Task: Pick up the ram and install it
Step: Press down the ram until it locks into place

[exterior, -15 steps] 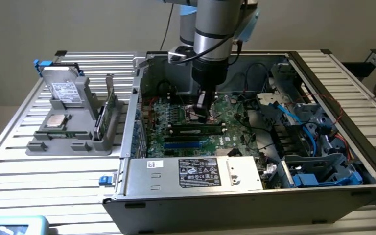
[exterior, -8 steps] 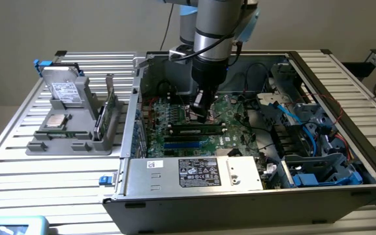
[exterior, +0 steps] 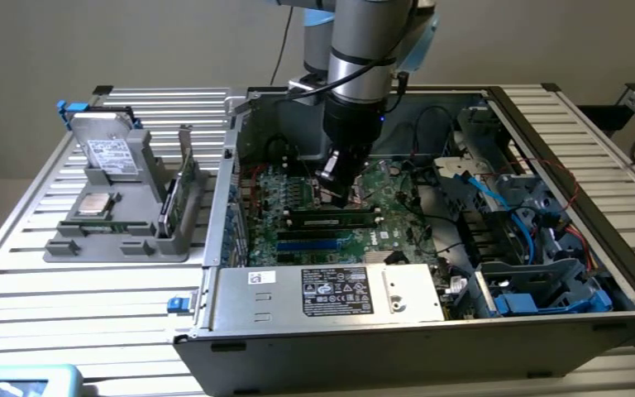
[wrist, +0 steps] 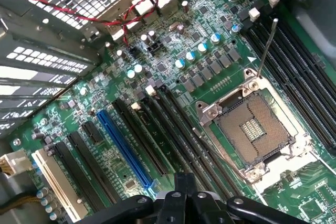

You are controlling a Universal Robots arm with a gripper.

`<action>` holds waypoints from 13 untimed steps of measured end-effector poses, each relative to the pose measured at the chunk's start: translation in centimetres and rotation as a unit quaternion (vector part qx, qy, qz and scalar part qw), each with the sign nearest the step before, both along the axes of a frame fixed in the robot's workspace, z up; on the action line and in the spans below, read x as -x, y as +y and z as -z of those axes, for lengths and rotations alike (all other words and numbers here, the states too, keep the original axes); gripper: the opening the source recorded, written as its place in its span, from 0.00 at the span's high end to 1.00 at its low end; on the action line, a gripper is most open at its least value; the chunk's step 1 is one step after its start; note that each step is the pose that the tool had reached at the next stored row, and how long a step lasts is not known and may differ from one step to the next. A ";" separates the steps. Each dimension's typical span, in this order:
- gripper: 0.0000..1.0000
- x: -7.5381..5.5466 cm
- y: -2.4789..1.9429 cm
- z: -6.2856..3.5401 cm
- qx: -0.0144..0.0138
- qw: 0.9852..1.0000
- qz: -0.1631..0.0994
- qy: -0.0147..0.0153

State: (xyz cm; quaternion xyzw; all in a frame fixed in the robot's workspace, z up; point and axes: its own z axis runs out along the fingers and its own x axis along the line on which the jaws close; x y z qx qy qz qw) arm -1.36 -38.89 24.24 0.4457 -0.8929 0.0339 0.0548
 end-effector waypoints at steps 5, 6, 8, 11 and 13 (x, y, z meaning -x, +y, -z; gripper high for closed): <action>0.89 0.0 0.00 0.00 0.000 0.999 0.032 0.000; 0.89 0.0 0.00 0.00 0.000 0.999 0.039 0.000; 0.89 0.0 0.00 0.00 0.000 0.999 0.052 0.000; 0.89 0.0 0.00 0.00 0.000 0.997 0.071 0.000; 0.89 0.0 0.00 0.00 0.000 0.996 0.084 -0.001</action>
